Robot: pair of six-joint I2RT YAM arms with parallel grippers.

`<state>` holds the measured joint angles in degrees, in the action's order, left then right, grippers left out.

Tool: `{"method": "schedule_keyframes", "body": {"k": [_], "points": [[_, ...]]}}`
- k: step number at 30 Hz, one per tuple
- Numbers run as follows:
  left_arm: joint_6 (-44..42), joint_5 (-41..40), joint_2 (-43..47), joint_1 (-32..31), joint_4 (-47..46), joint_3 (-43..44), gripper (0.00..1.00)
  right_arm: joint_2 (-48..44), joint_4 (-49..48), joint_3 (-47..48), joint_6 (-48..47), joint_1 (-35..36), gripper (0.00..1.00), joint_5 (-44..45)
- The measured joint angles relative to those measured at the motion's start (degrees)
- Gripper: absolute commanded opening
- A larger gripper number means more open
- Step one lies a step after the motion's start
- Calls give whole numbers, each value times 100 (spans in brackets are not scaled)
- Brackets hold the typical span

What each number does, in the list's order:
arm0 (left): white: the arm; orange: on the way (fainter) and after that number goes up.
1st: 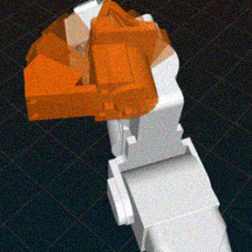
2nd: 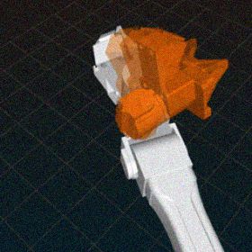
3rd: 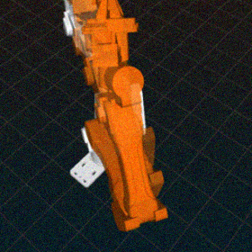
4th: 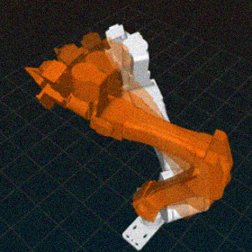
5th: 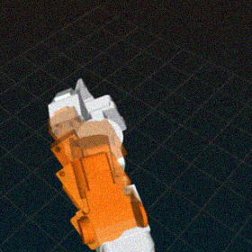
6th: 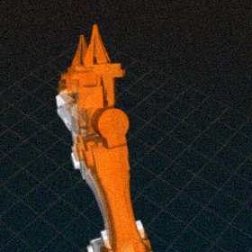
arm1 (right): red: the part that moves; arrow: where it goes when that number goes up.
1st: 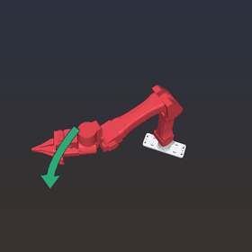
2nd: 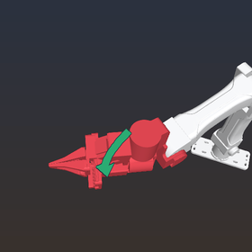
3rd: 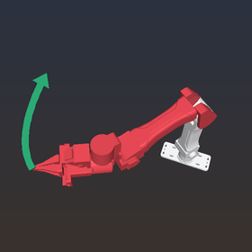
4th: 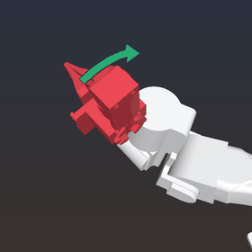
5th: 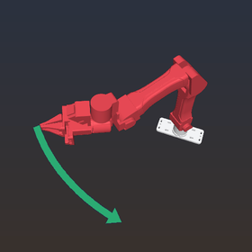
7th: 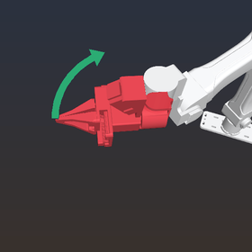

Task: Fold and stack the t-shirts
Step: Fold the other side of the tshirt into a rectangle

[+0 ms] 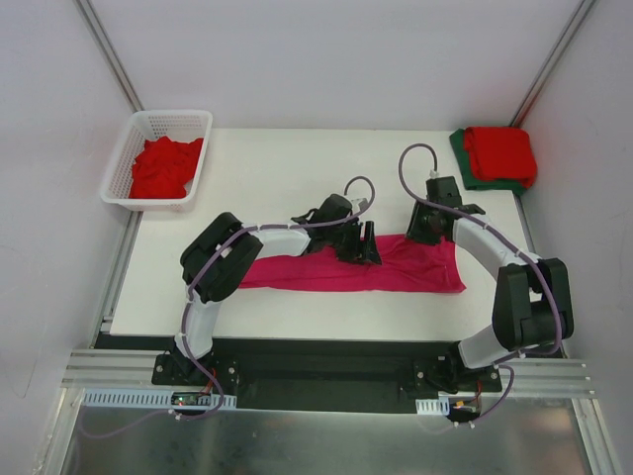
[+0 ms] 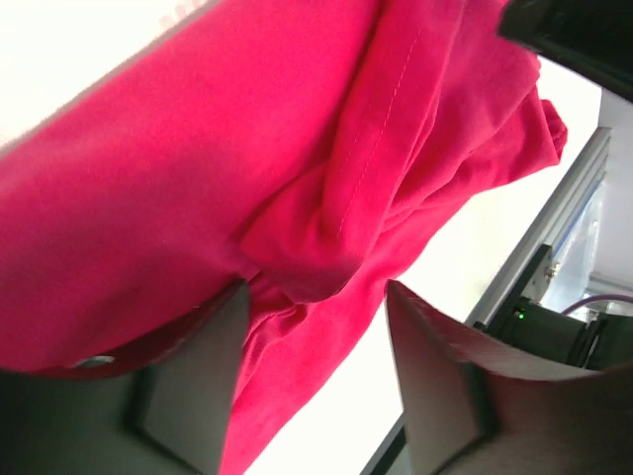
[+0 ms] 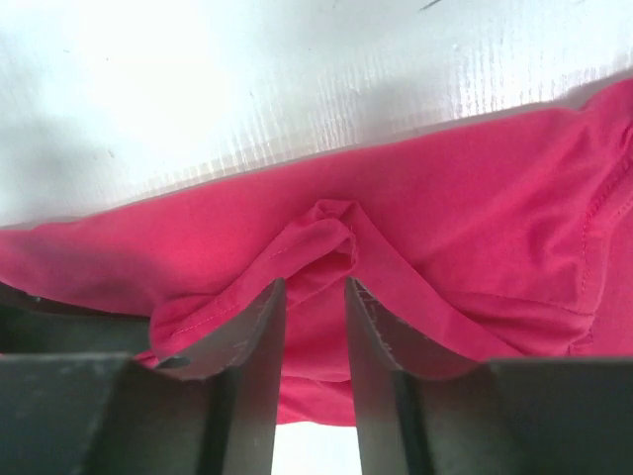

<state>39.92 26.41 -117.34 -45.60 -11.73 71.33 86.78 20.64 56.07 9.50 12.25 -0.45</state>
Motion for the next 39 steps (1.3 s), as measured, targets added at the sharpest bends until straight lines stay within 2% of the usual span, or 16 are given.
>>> {"method": "schedule_keyframes", "body": {"k": [1,4,9,12,15,16,18,33,35,36,37,39], "points": [[-7,24,0,26,4,22,68,13,-13,0,-7,0,41,-26],[-11,57,0,37,0,61,70,15,-66,0,-17,0,42,-46],[-13,116,2,107,0,59,71,-11,-74,0,-22,0,43,-22],[-20,114,42,111,0,20,70,-111,-70,-2,-55,0,41,37],[-31,111,90,136,4,-39,70,-286,-70,-11,-87,0,29,92],[-28,111,105,144,4,-63,70,-330,-79,-24,-92,0,16,105],[-28,111,136,146,7,-101,70,-428,-79,-90,-120,0,2,114],[-190,-39,616,118,247,-157,66,-721,-118,-1010,57,31,1,109],[-254,-96,640,90,315,-55,58,-721,-129,-1080,81,37,1,109],[-291,-120,636,59,350,4,51,-721,-138,-1102,92,37,1,109],[-317,-131,636,28,387,55,34,-721,-153,-1115,101,39,1,109],[-321,-133,616,-33,448,179,19,-721,-197,-1141,107,39,1,111]]}}
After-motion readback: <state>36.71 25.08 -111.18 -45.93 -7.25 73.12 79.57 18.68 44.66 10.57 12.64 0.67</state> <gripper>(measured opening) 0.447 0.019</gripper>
